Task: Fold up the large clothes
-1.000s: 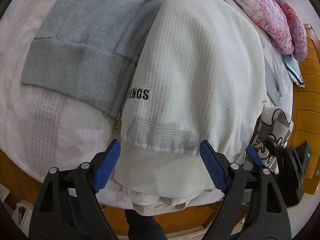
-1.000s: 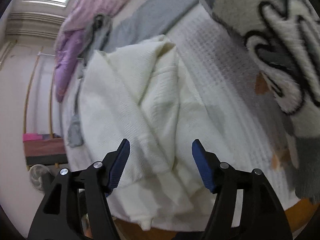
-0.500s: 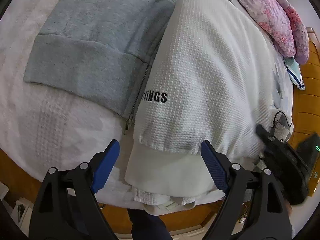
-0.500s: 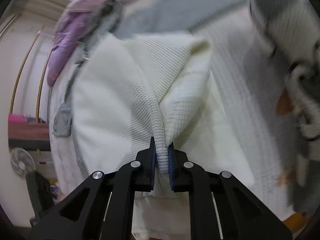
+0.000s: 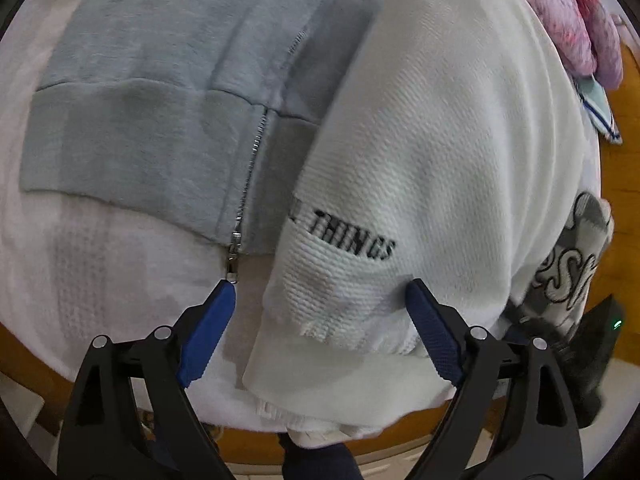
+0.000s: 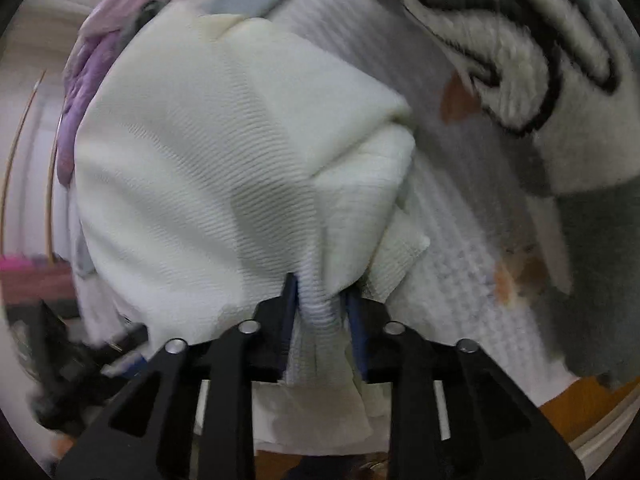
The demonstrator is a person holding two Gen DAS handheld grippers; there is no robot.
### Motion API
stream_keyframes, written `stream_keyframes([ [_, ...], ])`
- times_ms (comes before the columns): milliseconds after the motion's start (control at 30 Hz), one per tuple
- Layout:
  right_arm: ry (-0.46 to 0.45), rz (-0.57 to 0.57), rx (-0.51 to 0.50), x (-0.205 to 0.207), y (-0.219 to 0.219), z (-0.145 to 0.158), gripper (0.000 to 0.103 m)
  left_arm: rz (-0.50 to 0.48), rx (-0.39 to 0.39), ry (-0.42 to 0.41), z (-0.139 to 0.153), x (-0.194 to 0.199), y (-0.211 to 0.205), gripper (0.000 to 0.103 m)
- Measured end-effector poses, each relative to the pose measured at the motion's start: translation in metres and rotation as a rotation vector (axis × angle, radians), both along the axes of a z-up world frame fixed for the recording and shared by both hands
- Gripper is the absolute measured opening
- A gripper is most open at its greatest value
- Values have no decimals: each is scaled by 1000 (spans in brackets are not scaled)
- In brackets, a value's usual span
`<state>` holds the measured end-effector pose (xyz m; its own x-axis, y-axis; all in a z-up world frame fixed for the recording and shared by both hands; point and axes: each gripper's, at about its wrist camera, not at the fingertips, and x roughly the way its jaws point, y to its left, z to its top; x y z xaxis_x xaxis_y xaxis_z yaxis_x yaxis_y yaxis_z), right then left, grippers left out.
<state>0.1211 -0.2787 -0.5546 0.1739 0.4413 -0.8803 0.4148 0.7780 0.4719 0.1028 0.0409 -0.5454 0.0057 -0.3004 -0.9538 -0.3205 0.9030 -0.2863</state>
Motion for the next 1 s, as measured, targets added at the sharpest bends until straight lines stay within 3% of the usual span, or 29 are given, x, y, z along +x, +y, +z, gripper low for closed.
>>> stream_keyframes([
  [100,1,18,-76,-6,-3,19,50,-4,13,-5,-4,2,0,89],
  [267,-20,9,-80,-18,-9,30,51,-21,22,-1,-9,8,-3,89],
  [333,19,22,-100,-15,-4,22,51,-30,31,-1,-10,12,-9,89],
  [433,101,-63,72,-18,-10,-17,59,-18,17,5,-12,18,-14,89],
  [500,81,-128,211,-28,-17,-31,59,-12,-5,9,-15,19,-13,89],
  [567,68,-130,276,-29,-21,-43,62,-22,-16,10,-15,20,-11,89],
  [700,8,-84,336,-26,-21,-53,76,-20,-18,15,-15,19,-6,89],
  [800,-35,-81,424,-20,-16,-53,76,-17,-20,13,-13,19,-5,89],
  [1000,-26,-108,361,-6,-2,-58,78,15,-60,18,-21,6,-2,89],
])
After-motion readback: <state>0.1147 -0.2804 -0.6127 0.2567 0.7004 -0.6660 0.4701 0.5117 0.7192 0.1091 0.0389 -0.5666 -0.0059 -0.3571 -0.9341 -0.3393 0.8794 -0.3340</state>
